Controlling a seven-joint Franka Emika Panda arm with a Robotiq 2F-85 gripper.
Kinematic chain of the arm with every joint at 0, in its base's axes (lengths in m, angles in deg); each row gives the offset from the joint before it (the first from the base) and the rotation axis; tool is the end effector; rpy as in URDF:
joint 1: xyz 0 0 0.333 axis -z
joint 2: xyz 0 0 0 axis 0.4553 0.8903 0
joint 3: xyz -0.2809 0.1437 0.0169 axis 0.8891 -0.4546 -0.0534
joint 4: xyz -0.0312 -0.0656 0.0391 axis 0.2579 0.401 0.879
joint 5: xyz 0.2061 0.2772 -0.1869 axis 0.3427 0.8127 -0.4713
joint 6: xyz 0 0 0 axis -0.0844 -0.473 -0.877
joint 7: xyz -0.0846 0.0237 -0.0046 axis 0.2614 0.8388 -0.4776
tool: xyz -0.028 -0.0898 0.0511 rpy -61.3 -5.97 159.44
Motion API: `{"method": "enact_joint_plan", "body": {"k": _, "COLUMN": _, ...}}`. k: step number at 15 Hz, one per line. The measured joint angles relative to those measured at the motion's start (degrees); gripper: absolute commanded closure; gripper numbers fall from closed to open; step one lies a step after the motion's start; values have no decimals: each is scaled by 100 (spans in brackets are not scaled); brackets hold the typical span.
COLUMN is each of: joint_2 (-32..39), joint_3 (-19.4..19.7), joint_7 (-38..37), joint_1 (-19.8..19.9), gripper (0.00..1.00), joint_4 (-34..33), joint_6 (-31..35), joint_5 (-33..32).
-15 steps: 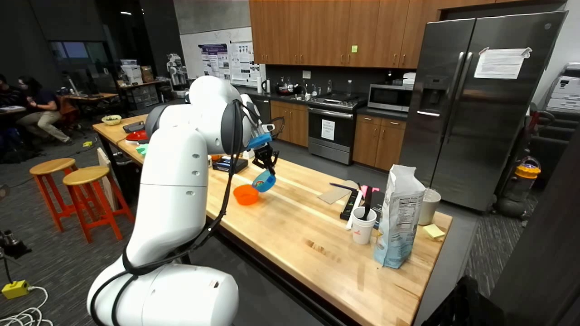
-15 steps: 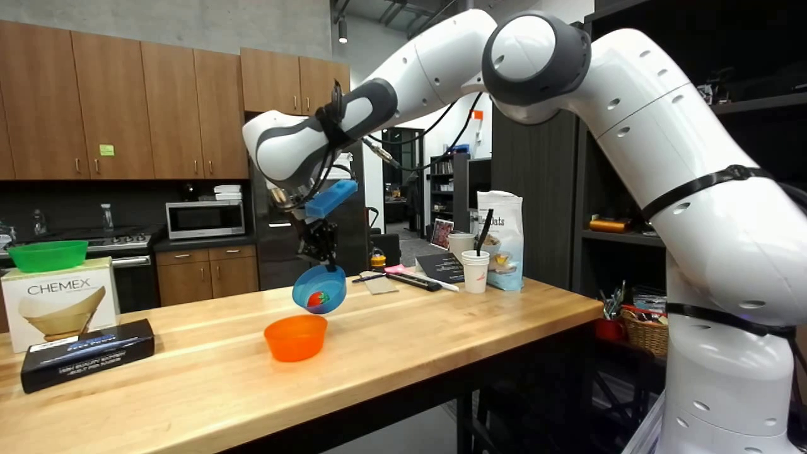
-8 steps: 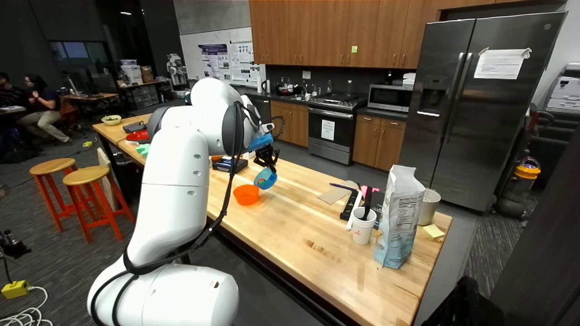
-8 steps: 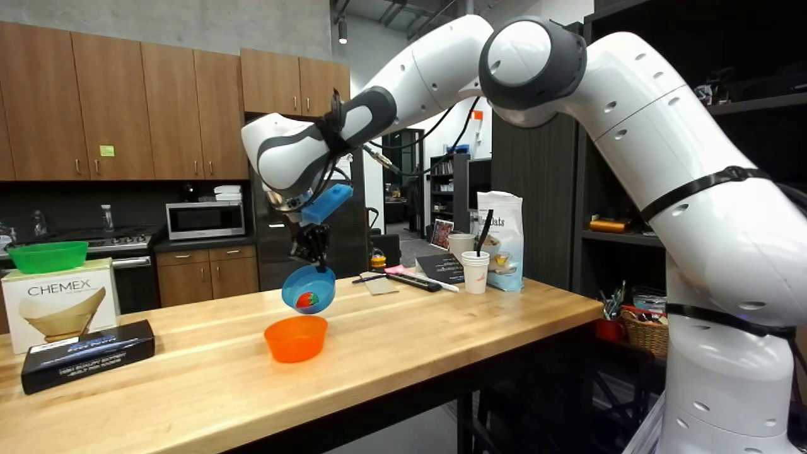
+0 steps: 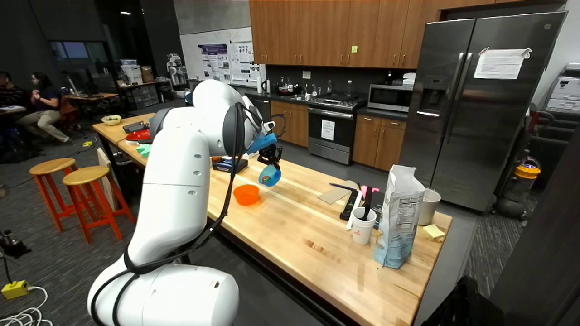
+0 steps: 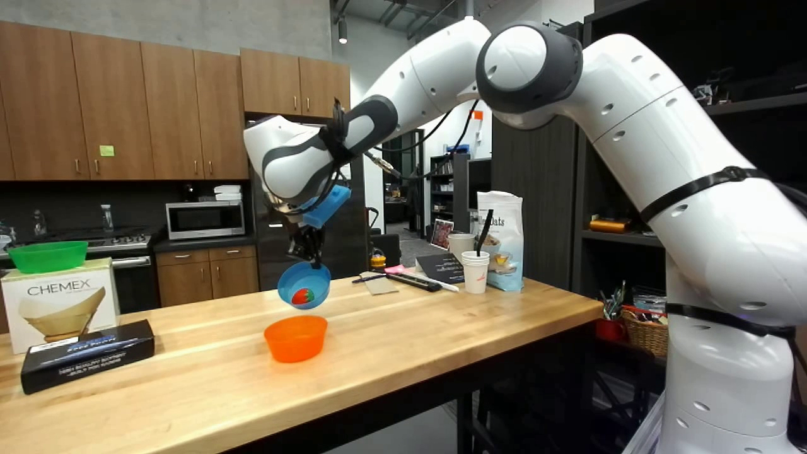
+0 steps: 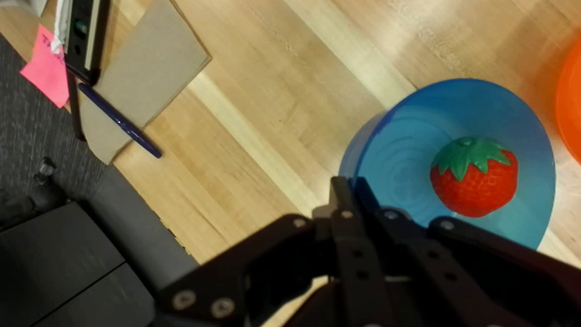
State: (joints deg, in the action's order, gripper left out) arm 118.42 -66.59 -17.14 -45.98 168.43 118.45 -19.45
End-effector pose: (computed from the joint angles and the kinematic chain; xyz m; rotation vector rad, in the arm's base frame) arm 0.6719 0.2490 0.3935 2.6356 0.6584 0.1964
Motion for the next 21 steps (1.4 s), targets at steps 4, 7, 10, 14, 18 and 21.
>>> {"method": "enact_joint_plan", "body": {"k": 4, "joint_2": 1, "joint_3": -11, "joint_7": 189, "joint_1": 3, "gripper": 99, "joint_4": 6, "joint_6": 46, "joint_5": 231}}
{"method": "enact_joint_plan", "body": {"k": 7, "joint_2": 1, "joint_3": -31, "joint_7": 254, "joint_1": 16, "gripper": 99, "joint_4": 6, "joint_6": 53, "joint_5": 608}}
{"method": "enact_joint_plan", "body": {"k": 10, "joint_2": 1, "joint_3": -53, "joint_7": 246, "joint_1": 28, "gripper": 99, "joint_4": 6, "joint_6": 53, "joint_5": 938}}
{"method": "enact_joint_plan", "body": {"k": 14, "joint_2": 1, "joint_3": -55, "joint_7": 186, "joint_1": 28, "gripper": 99, "joint_4": 6, "joint_6": 53, "joint_5": 1202}}
{"method": "enact_joint_plan", "body": {"k": 18, "joint_2": 1, "joint_3": -73, "joint_7": 111, "joint_1": 43, "gripper": 99, "joint_4": 5, "joint_6": 72, "joint_5": 1606}}
{"method": "enact_joint_plan", "body": {"k": 21, "joint_2": 4, "joint_3": -85, "joint_7": -54, "joint_1": 57, "gripper": 99, "joint_4": 8, "joint_6": 272, "joint_5": 1995}}
